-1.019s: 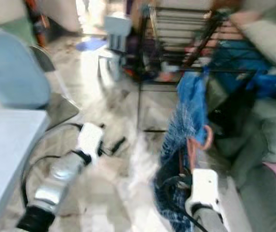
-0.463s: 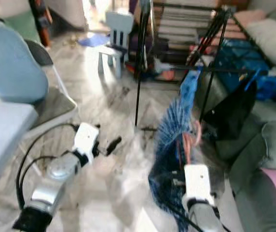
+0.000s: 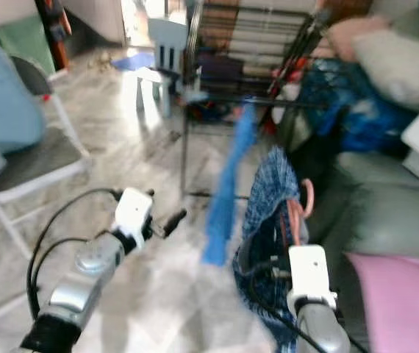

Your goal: Hang hanger

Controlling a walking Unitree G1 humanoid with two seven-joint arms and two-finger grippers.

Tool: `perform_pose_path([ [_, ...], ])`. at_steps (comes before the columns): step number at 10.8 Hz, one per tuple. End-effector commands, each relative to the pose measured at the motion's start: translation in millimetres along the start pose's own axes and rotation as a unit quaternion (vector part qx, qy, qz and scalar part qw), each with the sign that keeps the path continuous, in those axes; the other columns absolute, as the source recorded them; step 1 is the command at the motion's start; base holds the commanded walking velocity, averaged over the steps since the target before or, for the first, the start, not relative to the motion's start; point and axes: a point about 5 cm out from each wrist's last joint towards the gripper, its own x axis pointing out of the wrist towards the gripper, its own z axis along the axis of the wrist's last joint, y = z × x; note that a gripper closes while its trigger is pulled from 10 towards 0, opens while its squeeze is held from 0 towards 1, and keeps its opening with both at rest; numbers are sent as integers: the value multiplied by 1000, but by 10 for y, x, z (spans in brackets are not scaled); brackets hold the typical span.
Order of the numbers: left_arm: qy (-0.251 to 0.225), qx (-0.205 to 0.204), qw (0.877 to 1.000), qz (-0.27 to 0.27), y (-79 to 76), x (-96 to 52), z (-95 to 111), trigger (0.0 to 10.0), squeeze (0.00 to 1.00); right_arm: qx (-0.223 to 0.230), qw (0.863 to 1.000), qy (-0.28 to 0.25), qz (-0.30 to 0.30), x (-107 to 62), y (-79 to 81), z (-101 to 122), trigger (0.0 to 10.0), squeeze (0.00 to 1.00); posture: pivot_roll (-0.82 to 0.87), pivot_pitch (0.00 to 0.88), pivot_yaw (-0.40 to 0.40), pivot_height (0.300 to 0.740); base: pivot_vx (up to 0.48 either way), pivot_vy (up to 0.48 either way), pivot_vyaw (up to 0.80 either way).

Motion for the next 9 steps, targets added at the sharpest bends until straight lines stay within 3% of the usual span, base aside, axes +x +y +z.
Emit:
perform_pose_path([
  [1,-5,0,1000,1,-60,39,32,10000,0,2,1000,0,0,-16,-31,6,10000,0,-4,0,-50,740,0,0,0],
  [3,-4,5,1000,24,-5,51,35,10000,0,12,1000,-6,18,-27,53,18,10000,0,-2,0,-49,740,0,0,0],
  [7,3,-2,999,40,22,58,24,10000,0,17,999,-6,26,-35,52,31,10000,0,-4,0,-52,740,0,0,0],
  [9,7,-3,999,44,34,63,15,10000,0,20,999,-6,28,-33,64,27,10000,0,-3,0,-51,740,0,397,0],
])
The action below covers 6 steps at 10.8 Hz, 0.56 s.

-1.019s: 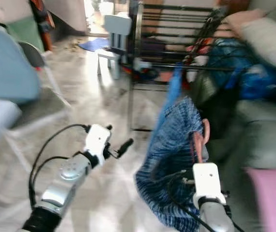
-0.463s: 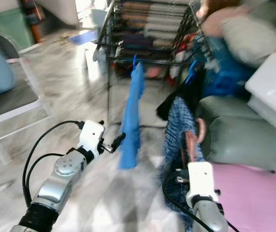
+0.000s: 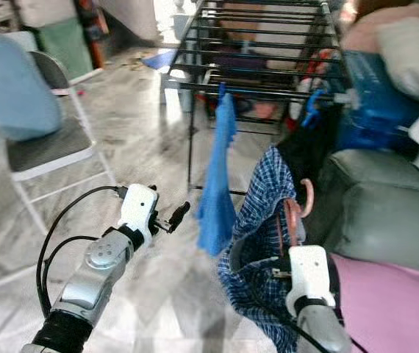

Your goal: Hang hanger

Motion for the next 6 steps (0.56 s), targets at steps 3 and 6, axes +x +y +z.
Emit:
perform_pose_path([
  [3,6,10,1000,3,45,4,1,10000,0,4,1000,-16,12,1,41,67,10000,0,-4,0,-45,740,0,480,0],
  [6,1,24,1000,1,38,2,16,10000,0,6,1000,-17,15,-1,48,64,10000,0,-3,0,-44,740,0,281,0],
])
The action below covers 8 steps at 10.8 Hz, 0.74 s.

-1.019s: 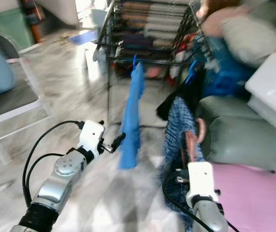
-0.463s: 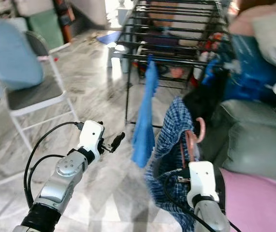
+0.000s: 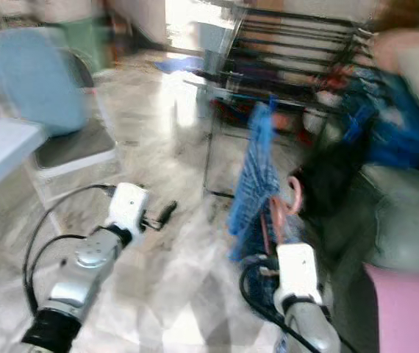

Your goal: Hang hanger

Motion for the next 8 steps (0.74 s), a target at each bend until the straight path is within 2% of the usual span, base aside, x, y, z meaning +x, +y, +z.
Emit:
perform_pose_path([
  [1,-10,6,1000,-16,-86,29,51,10000,0,-2,1000,-13,-10,-2,-56,55,10000,0,-3,0,-44,740,0,0,0],
  [5,-11,10,1000,-16,-96,32,54,10000,0,-3,1000,-14,-5,-3,-44,50,10000,0,-4,0,-44,740,0,0,0],
  [7,-12,14,1000,-18,-105,34,59,10000,0,-2,1000,-16,-3,-6,-32,51,10000,0,-5,0,-44,740,0,0,800],
  [8,-25,9,999,-45,-127,17,94,10000,0,0,1000,-18,-3,-8,-29,52,10000,0,-6,0,-43,740,0,0,594],
])
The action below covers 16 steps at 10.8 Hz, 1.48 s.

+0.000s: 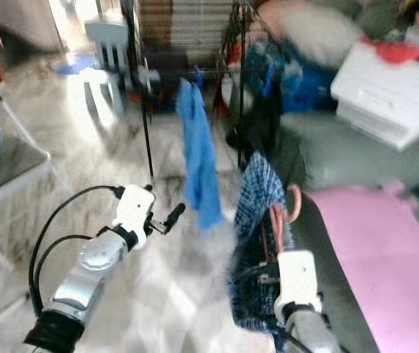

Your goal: Hang hanger

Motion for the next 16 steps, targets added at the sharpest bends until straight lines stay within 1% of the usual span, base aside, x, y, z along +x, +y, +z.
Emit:
perform_pose_path([
  [1,-7,6,1000,-8,7,-17,29,10000,0,2,1000,-20,1,19,13,87,10000,0,-7,0,-41,740,0,0,550],
  [2,-7,-9,1000,-14,0,-14,24,10000,0,2,1000,-22,-2,21,6,88,10000,0,-7,0,-38,740,0,-472,525],
  [3,-8,2,1000,-9,3,-4,33,10000,0,2,1000,-23,-2,26,7,91,10000,0,-7,0,-35,740,0,0,500],
  [4,-10,-4,1000,-1,18,6,40,10000,0,2,1000,-23,-3,30,7,92,10000,0,-7,0,-33,740,0,0,494],
  [8,-3,2,1000,10,42,5,18,10000,0,4,1000,-24,-1,34,23,90,10000,0,-6,0,-28,740,0,0,477],
  [10,-2,4,1000,12,37,11,14,10000,0,-4,1000,-26,6,34,36,95,10000,0,-7,0,-28,740,0,0,800],
  [16,5,7,1000,24,25,27,4,10000,0,-2,1000,-29,9,41,44,108,10000,0,-4,0,-32,740,0,0,800],
])
